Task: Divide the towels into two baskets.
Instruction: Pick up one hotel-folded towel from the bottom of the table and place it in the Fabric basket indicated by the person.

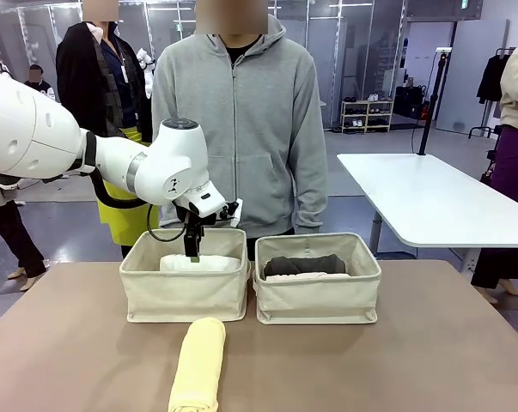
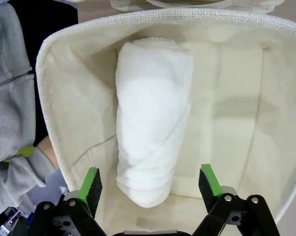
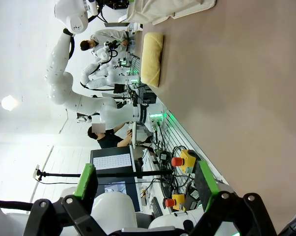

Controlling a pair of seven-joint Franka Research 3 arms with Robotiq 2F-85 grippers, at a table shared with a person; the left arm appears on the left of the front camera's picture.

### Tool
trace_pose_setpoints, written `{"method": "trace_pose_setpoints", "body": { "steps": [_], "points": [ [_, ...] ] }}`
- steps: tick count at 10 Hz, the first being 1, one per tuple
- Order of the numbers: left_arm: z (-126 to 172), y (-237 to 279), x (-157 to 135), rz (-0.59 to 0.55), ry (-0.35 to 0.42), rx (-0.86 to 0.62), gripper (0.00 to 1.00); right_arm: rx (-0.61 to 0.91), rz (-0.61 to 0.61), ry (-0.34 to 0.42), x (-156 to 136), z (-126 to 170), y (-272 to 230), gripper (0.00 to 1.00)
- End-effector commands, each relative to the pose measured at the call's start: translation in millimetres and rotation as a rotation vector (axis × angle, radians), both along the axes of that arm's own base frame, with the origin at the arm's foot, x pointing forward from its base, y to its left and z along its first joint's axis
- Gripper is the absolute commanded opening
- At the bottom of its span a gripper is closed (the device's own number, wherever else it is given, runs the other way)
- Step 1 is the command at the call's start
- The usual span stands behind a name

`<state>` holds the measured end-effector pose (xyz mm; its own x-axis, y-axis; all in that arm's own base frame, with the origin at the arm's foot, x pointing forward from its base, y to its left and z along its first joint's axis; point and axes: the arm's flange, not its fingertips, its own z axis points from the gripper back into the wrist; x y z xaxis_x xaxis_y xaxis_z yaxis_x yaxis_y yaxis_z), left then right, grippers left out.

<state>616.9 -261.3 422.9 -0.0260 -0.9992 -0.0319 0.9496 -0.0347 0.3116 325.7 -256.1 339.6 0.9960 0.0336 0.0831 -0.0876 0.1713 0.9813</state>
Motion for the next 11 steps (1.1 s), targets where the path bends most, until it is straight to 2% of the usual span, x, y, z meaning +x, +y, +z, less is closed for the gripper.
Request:
{"method": "trace_pose_setpoints", "body": {
  "steps": [1, 9, 10, 11],
  "points": [
    [-10, 2, 6, -0.009, 0.01, 0.008, 1.0, -0.012, -0.002, -0.003, -2, 2, 2, 1.0],
    [-12, 0, 4, 0.0, 0.016, 0.0, 1.0, -0.012, -0.002, -0.003, -2, 2, 2, 1.0],
    [11, 15, -6, 0.024, 0.132, -0.227, 1.0, -0.012, -0.002, -0.003, -2, 2, 2, 1.0],
    [30, 43, -24, 0.053, 0.231, -0.352, 1.0, -0.012, -0.002, -0.003, -2, 2, 2, 1.0]
  ]
}}
